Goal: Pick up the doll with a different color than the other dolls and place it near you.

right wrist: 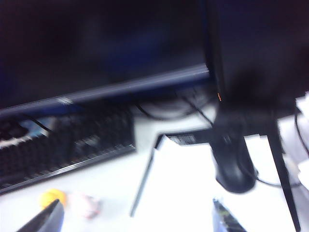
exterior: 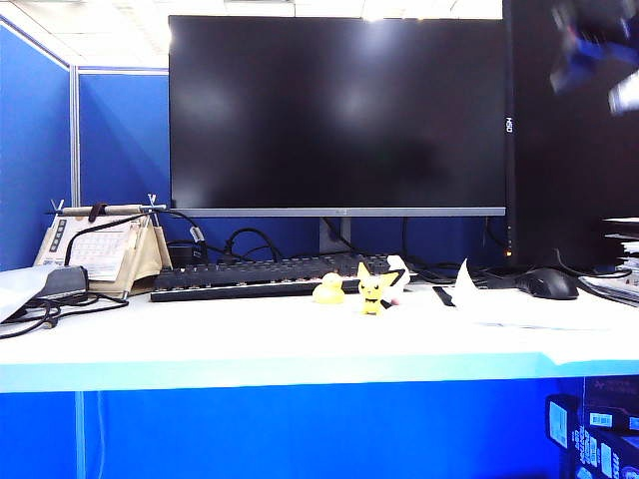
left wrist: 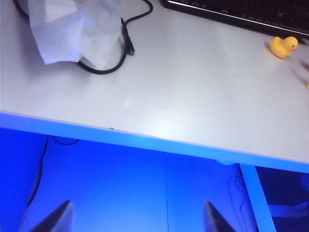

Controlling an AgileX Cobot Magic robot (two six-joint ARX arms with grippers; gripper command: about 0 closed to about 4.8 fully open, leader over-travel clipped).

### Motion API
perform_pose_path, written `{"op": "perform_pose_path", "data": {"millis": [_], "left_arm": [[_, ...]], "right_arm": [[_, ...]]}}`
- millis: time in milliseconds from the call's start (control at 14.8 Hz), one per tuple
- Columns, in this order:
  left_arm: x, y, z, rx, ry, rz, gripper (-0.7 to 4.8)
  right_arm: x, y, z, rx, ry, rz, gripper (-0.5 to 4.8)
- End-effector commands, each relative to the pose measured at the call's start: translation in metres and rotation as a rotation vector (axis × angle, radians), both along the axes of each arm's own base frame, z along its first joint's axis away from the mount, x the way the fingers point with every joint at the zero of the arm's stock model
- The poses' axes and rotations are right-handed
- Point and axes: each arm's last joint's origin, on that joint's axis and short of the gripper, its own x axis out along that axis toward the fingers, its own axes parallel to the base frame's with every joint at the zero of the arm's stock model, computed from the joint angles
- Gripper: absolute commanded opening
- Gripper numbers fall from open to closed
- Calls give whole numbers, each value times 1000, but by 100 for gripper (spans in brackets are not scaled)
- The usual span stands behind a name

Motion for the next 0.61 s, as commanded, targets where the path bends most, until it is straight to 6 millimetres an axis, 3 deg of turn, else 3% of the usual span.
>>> {"op": "perform_pose_path", "data": {"millis": [68, 270, 608], "left_arm": [[0, 0, 2, 1, -15, -1, 350], [0, 0, 2, 1, -15, -1, 350], [0, 0, 2, 1, -15, -1, 350]], "right_arm": [[35, -18, -13, 101, 50, 224, 390], [76, -18, -33, 158, 86, 489, 389], [114, 5, -66, 183, 162, 540, 389]]}}
